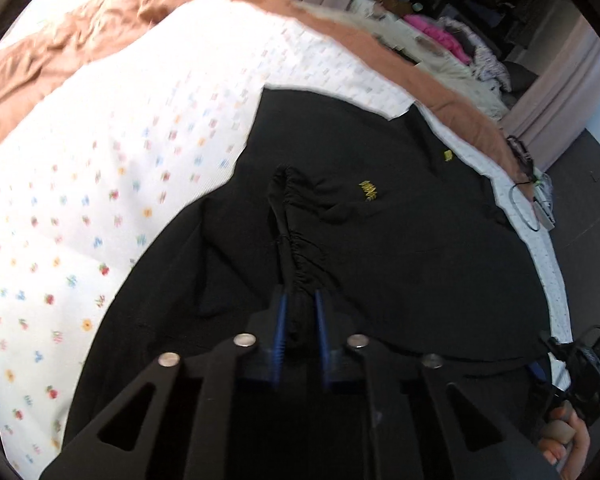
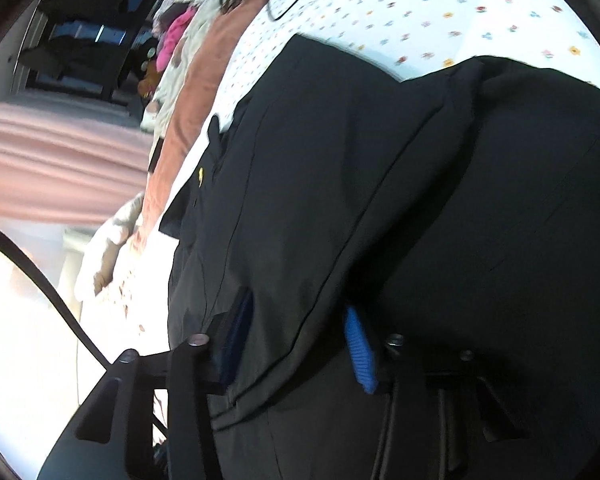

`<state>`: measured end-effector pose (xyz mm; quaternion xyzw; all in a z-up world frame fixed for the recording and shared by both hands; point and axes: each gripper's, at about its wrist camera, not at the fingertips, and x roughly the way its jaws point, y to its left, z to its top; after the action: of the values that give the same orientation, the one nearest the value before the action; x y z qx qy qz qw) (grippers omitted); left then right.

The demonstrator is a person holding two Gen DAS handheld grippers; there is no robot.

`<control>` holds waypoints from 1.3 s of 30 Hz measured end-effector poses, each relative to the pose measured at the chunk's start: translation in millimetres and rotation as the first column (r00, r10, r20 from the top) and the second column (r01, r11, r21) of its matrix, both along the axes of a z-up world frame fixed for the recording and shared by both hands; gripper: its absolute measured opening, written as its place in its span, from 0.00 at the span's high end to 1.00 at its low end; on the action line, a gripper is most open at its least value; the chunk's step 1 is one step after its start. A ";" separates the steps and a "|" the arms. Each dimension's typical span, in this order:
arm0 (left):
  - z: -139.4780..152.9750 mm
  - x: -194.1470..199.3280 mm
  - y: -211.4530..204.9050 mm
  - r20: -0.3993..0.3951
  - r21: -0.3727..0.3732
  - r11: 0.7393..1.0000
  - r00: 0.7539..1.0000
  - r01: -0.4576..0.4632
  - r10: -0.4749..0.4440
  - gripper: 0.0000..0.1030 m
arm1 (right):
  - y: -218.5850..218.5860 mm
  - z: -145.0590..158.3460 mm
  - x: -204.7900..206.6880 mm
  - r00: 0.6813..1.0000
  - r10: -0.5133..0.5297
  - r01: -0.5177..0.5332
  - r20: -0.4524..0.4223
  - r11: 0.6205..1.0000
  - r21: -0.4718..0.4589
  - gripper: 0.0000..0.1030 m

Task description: Fold large clothes

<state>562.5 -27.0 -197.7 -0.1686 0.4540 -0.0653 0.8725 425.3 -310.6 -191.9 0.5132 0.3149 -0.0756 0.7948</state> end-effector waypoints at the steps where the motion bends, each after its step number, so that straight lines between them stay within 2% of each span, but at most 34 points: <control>1: 8.8 -2.6 -4.3 0.022 0.021 1.000 1.000 0.008 -0.008 0.88 | -0.8 -1.9 -0.9 1.000 -0.008 0.008 0.002 1.000 0.010 0.69; 7: 43.2 9.5 -24.6 0.075 0.088 0.994 0.994 0.070 -0.077 0.89 | -3.6 -9.6 -8.6 0.999 -0.025 0.023 0.033 0.997 0.070 0.91; 13: 60.7 36.9 -23.5 0.083 0.160 0.984 0.992 0.076 -0.090 0.89 | -6.2 -17.9 -10.4 0.998 -0.007 0.002 0.058 0.995 0.096 0.95; 20: 40.1 70.3 -19.1 0.028 0.206 0.977 0.998 0.051 -0.058 0.89 | -11.2 -29.4 -9.7 0.998 0.019 -0.027 0.063 0.992 0.123 0.95; 23: 19.8 82.9 -11.9 -0.029 0.192 0.981 0.999 0.027 -0.022 0.88 | -15.9 -31.4 -8.1 0.999 0.027 -0.031 0.031 0.992 0.123 0.95; 27: 6.3 85.1 -8.6 -0.083 0.163 0.986 0.996 0.037 -0.024 0.86 | -19.3 -25.3 -4.3 0.999 0.037 -0.035 -0.021 0.994 0.103 0.92; 28: 6.2 83.2 -8.1 -0.087 0.155 0.987 0.996 0.043 -0.030 0.84 | -20.3 -22.5 -5.0 0.999 0.040 -0.037 -0.029 0.995 0.092 0.84; 29: 7.6 79.7 -7.2 -0.089 0.151 0.987 0.995 0.048 -0.035 0.75 | -20.9 -19.8 -5.9 0.999 0.042 -0.039 -0.026 0.996 0.084 0.67; 30: 10.8 75.2 -6.2 -0.083 0.160 0.986 0.996 0.047 -0.034 0.67 | -21.0 -16.8 -6.4 0.999 0.044 -0.042 -0.017 0.996 0.079 0.57; 31: 15.1 71.2 -4.7 -0.071 0.172 0.984 0.997 0.043 -0.032 0.40 | -21.3 -13.1 -7.6 0.999 0.050 -0.050 0.007 0.996 0.080 0.41; 32: 21.7 65.7 -3.3 -0.049 0.180 0.983 0.998 0.040 -0.032 0.16 | -21.7 -8.4 -9.3 0.998 0.059 -0.061 0.028 0.995 0.080 0.30; 33: 29.3 59.8 -1.0 -0.026 0.173 0.984 0.999 0.039 -0.035 0.10 | -20.1 -6.2 -10.7 0.998 0.063 -0.065 0.031 0.995 0.074 0.29; 34: 37.2 54.1 2.2 -0.008 0.164 0.986 0.999 0.037 -0.036 0.08 | -19.9 -3.8 -13.8 0.997 0.065 -0.067 0.031 0.996 0.066 0.28; 39: 64.3 24.3 14.1 0.020 0.144 0.989 0.999 0.035 -0.038 0.08 | -20.2 -2.0 -34.3 0.996 0.083 -0.085 0.035 0.993 0.076 0.28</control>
<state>586.7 -13.0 -133.3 -0.0961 0.4505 -0.0503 0.8862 391.1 -330.8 -193.9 0.5310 0.3263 -0.0215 0.7817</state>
